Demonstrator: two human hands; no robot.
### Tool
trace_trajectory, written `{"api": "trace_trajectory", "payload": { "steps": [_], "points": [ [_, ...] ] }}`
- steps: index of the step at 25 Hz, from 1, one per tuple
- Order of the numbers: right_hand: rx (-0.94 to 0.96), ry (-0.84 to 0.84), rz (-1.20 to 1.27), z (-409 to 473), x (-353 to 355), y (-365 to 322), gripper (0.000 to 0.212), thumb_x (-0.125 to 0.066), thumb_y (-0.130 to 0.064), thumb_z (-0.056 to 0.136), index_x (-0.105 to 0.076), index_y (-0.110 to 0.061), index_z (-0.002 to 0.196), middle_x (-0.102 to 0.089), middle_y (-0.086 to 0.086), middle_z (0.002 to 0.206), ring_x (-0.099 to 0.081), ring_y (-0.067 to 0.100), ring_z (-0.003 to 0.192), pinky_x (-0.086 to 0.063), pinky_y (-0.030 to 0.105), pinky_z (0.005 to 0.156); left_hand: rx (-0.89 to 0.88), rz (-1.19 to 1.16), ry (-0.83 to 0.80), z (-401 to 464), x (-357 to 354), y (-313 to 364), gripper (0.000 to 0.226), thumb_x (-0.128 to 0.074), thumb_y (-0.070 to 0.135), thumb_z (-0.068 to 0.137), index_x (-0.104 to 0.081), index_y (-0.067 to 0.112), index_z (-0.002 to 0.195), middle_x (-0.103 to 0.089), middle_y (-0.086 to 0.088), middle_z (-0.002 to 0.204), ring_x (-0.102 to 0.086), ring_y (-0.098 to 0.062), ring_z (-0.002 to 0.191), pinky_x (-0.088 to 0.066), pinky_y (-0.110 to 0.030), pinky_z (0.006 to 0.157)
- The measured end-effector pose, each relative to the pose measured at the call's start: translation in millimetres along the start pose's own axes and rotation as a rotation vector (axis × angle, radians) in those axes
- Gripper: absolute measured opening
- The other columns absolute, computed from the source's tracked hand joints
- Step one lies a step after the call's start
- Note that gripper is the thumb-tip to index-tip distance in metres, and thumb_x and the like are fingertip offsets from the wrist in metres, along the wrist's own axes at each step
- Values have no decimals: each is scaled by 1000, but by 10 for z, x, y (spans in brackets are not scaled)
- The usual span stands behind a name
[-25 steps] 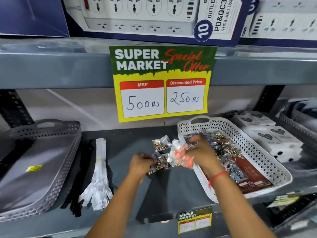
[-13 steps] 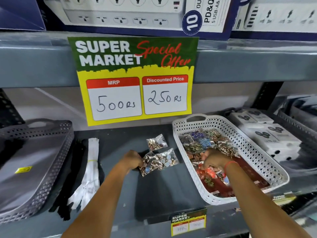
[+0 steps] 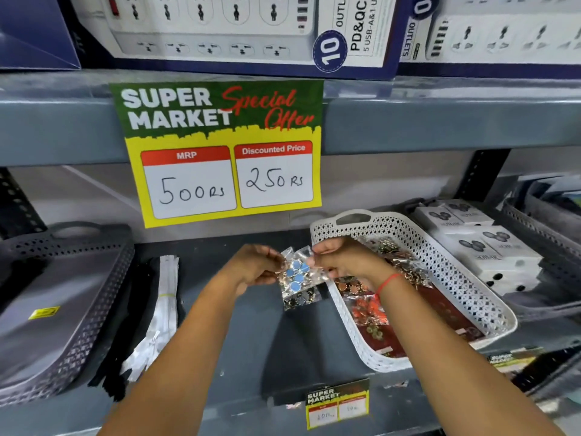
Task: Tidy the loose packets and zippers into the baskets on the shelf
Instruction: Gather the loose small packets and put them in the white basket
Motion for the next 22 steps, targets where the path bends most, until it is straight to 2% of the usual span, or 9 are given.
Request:
{"api": "trace_trajectory", "payload": {
  "steps": [3,5,8,10,13,16,18,19,22],
  "points": [
    [-3,39,6,-31,72,41,43,-70,0,76,-57,15,114,-59,12,98,-56,20,89,-49,35,90,-44,-71,-73,20,-266,139,24,-59,-5,84,-61,13,68,-63,10,38,-59,3,39,-52,-9,44],
    [-69,79,86,-92,300,189,42,-68,4,76,-56,10,116,-59,11,104,-57,23,102,-44,35,95,-52,-151,-78,75,-354,98,23,-56,-7,85,-61,8,68,-65,5,38,-62,0,37,-54,-10,45],
    [-155,76,129,-227,616,482,30,-70,2,75,-61,-3,103,-62,15,115,-58,27,111,-45,39,101,-31,-113,91,214,-295,-106,28,-56,-11,83,-58,6,60,-62,3,37,-57,-2,34,-52,-13,43],
    [-240,76,27,-336,716,675,45,-70,0,76,-55,-5,118,-54,17,133,-50,31,126,-37,43,110,-16,99,217,314,-253,-242,29,-62,-9,76,-56,11,56,-59,-7,53,-51,-11,46,-45,-21,54],
    [-369,52,-148,-432,648,945,62,-65,2,80,-40,5,136,-46,20,142,-46,31,129,-40,33,99,22,335,171,352,-354,-334,17,-72,2,63,-65,4,78,-58,-14,77,-53,-19,65,-38,-25,59],
    [-413,-36,-339,-414,477,1101,47,-66,-1,79,-50,1,124,-60,14,118,-56,20,95,-42,21,74,75,542,83,437,-425,-437,32,-71,1,70,-64,-8,100,-66,-28,101,-65,-35,95,-38,-23,62],
    [-404,-43,-526,-376,416,1123,38,-68,-9,79,-53,-5,114,-60,10,103,-53,18,85,-40,19,59,82,632,37,424,-447,-410,11,-71,4,74,-62,-1,78,-62,-21,86,-60,-27,81,-33,-21,52],
    [-392,-38,-641,-365,396,1116,39,-70,-14,78,-53,-5,113,-59,10,104,-54,20,89,-42,21,61,109,629,30,428,-435,-423,18,-72,6,74,-56,7,67,-57,-13,75,-54,-22,70,-31,-20,49],
    [-375,15,-864,-321,391,1120,62,-73,-23,75,-47,-2,127,-61,14,122,-59,28,111,-51,33,91,178,529,6,445,-379,-482,29,-71,3,74,-47,13,61,-47,-3,60,-43,-11,50,-35,-17,45]
  ]
}}
Point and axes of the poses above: each hand's wrist, its own z-axis towards the middle knuckle, its own x-axis out of the back of the hand, y = z × x, the point moved 6 cm from there along z, towards the middle knuckle
